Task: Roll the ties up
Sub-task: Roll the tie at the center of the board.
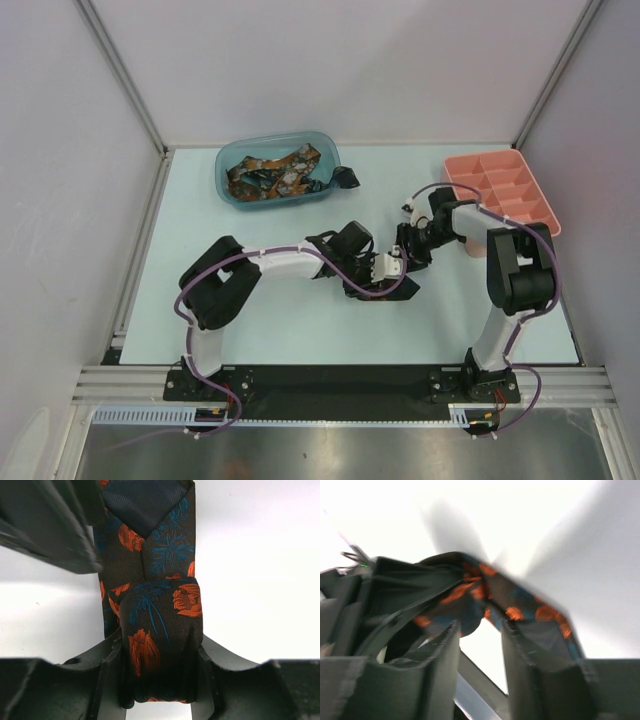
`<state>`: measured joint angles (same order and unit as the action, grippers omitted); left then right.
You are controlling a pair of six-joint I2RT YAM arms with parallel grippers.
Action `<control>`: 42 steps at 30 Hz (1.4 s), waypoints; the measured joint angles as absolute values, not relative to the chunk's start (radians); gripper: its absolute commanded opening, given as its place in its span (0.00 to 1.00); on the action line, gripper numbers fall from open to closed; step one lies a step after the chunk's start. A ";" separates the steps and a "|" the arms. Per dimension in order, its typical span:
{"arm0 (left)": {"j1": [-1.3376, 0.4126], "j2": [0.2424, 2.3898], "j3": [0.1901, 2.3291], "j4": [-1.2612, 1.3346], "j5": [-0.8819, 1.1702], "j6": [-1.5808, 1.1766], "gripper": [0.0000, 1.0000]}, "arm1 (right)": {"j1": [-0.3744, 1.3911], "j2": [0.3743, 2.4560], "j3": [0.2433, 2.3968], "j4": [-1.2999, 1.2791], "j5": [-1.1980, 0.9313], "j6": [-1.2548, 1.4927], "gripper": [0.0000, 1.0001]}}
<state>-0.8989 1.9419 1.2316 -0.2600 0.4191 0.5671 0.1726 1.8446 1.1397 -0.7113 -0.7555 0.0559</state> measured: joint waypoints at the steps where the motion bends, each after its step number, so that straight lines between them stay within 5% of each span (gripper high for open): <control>1: -0.900 1.941 1.232 -0.261 0.412 0.568 0.34 | 0.156 1.822 1.132 -0.707 -0.779 0.060 0.49; 13: -0.908 1.941 1.239 -0.278 0.384 0.576 0.43 | 0.255 1.797 1.025 -0.639 -0.882 0.146 0.43; 19: -0.910 1.943 1.244 -0.289 0.372 0.576 0.58 | 0.262 1.831 1.035 -0.625 -0.916 0.163 0.00; 26: -0.899 1.943 1.243 -0.303 0.370 0.569 0.86 | 0.228 1.858 1.044 -0.665 -0.891 0.139 0.00; 42: -0.889 1.936 1.344 -0.298 0.491 0.531 0.99 | 0.183 1.895 1.081 -0.793 -0.655 0.111 0.00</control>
<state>-0.8890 1.9362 1.3437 -0.2977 0.4911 0.5312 0.1833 1.8946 1.0809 -0.7929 -0.6548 0.1108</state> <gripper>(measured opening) 0.994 0.022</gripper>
